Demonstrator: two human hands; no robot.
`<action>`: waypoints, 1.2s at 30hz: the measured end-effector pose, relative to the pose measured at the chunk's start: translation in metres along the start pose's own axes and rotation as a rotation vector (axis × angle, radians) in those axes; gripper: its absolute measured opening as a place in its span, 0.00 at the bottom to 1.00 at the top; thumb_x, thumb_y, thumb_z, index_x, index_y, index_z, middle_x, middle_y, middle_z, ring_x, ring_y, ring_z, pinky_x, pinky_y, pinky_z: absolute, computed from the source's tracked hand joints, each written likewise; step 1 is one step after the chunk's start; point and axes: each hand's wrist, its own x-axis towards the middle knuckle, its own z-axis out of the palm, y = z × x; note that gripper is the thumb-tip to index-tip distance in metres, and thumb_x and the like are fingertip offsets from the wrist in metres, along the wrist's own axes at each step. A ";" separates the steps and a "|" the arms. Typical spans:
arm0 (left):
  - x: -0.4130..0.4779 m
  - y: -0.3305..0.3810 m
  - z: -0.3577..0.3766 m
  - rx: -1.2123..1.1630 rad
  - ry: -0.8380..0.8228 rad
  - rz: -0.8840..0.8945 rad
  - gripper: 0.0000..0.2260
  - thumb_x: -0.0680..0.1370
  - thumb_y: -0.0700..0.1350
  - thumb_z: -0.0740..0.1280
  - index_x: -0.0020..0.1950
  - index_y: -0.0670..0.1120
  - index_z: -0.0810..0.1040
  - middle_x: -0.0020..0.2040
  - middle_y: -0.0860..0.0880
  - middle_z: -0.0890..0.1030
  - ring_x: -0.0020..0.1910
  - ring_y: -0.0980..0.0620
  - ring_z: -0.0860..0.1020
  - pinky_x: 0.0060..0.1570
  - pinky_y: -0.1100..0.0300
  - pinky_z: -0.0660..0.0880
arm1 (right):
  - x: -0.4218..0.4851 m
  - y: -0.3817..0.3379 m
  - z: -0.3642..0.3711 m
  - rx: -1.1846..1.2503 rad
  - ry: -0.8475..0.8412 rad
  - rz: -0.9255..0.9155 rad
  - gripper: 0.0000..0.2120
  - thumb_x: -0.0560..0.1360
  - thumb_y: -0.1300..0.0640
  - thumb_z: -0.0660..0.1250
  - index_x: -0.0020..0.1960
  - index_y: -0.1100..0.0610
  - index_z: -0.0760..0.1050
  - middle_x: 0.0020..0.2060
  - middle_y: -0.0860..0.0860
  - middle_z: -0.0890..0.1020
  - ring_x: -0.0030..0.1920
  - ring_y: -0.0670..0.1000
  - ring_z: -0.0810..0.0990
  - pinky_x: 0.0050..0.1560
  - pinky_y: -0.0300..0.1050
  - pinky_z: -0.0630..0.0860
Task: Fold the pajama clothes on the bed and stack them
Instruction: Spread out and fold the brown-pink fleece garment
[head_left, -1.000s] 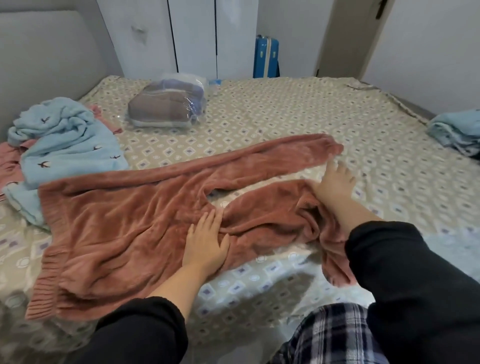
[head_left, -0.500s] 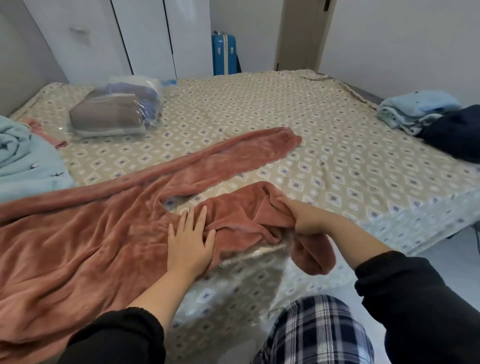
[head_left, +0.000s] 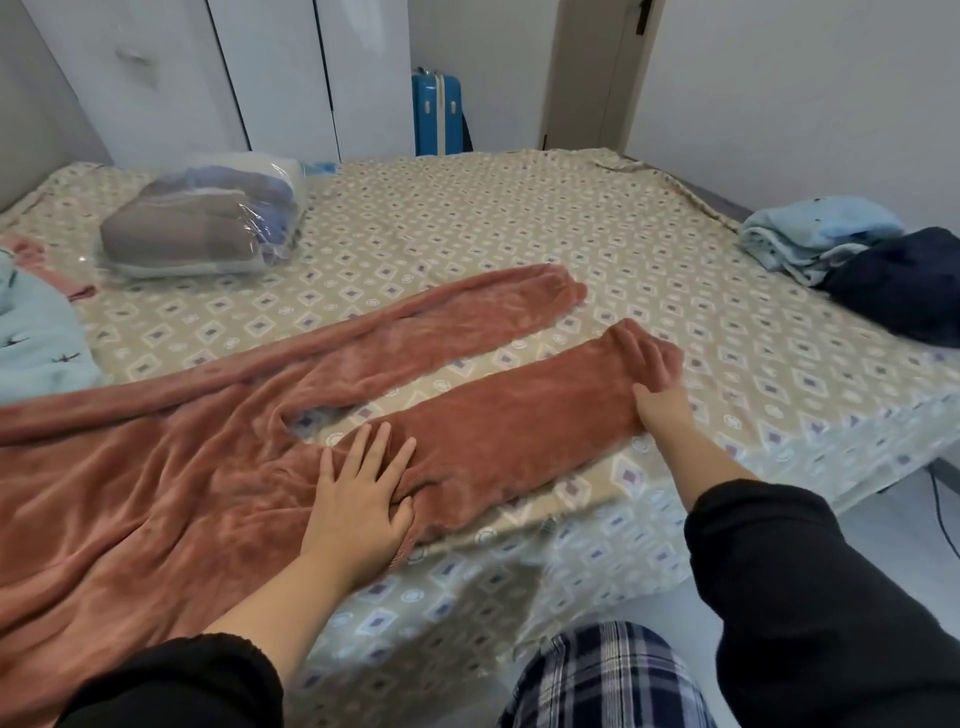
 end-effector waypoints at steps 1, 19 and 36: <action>0.001 0.000 0.000 -0.002 0.016 0.020 0.30 0.75 0.59 0.44 0.78 0.56 0.53 0.79 0.50 0.49 0.78 0.52 0.41 0.74 0.41 0.39 | -0.002 -0.002 0.004 0.101 -0.027 0.005 0.23 0.77 0.55 0.63 0.69 0.64 0.67 0.51 0.56 0.74 0.53 0.60 0.77 0.51 0.50 0.76; 0.125 0.094 -0.002 -0.297 -0.264 -0.342 0.29 0.81 0.62 0.48 0.79 0.52 0.46 0.79 0.47 0.52 0.78 0.44 0.47 0.73 0.39 0.47 | 0.079 -0.002 -0.028 1.114 -0.344 0.517 0.20 0.75 0.46 0.69 0.63 0.55 0.74 0.57 0.57 0.81 0.57 0.59 0.80 0.57 0.59 0.77; 0.180 0.144 0.010 -0.087 0.022 0.098 0.26 0.80 0.50 0.60 0.77 0.51 0.56 0.77 0.47 0.57 0.76 0.44 0.52 0.72 0.39 0.52 | 0.109 0.037 -0.044 -0.065 0.390 0.114 0.41 0.70 0.70 0.62 0.77 0.54 0.48 0.75 0.59 0.60 0.72 0.61 0.63 0.69 0.58 0.64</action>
